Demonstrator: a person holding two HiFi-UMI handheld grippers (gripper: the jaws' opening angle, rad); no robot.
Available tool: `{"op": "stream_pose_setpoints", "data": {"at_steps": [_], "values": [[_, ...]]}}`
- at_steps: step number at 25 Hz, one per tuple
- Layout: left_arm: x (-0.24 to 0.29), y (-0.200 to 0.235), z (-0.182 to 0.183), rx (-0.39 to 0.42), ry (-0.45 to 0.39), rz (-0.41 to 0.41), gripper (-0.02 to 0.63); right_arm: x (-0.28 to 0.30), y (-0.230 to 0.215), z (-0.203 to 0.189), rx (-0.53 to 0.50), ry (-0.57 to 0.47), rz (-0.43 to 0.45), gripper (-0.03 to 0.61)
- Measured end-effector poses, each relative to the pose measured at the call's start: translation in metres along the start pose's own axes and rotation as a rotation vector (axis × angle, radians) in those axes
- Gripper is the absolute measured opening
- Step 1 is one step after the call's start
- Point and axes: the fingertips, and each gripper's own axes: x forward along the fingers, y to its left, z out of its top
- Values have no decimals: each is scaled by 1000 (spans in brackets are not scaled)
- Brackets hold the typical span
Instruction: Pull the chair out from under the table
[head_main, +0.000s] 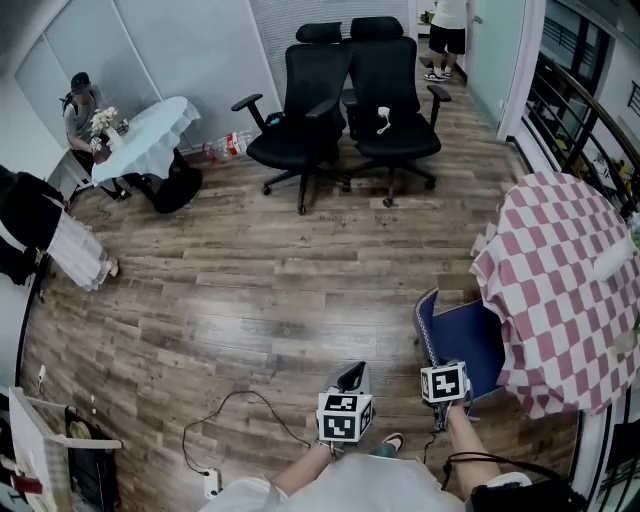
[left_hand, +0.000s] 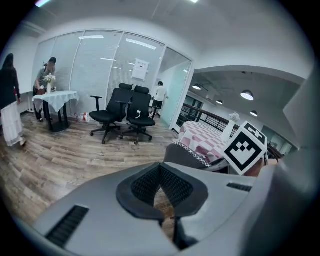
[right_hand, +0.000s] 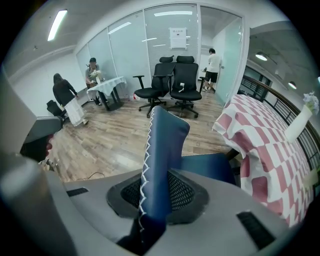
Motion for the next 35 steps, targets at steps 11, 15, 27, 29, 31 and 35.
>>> {"op": "stream_pose_setpoints", "data": {"at_steps": [11, 15, 27, 29, 31, 35], "values": [[-20, 22, -3, -12, -19, 18, 3, 2, 32, -2, -4, 14, 10, 89], [-27, 30, -6, -21, -22, 21, 3, 2, 45, -2, -4, 18, 12, 89], [-55, 68, -13, -45, -34, 43, 3, 3, 92, -1, -7, 33, 23, 89], [-59, 74, -16, -48, -31, 46, 3, 2, 101, -2, -9, 36, 27, 89], [-63, 79, -18, -53, -30, 48, 3, 3, 110, -3, -13, 38, 34, 89], [-67, 88, -20, -63, -33, 51, 3, 4, 127, -4, -22, 42, 45, 89]]}}
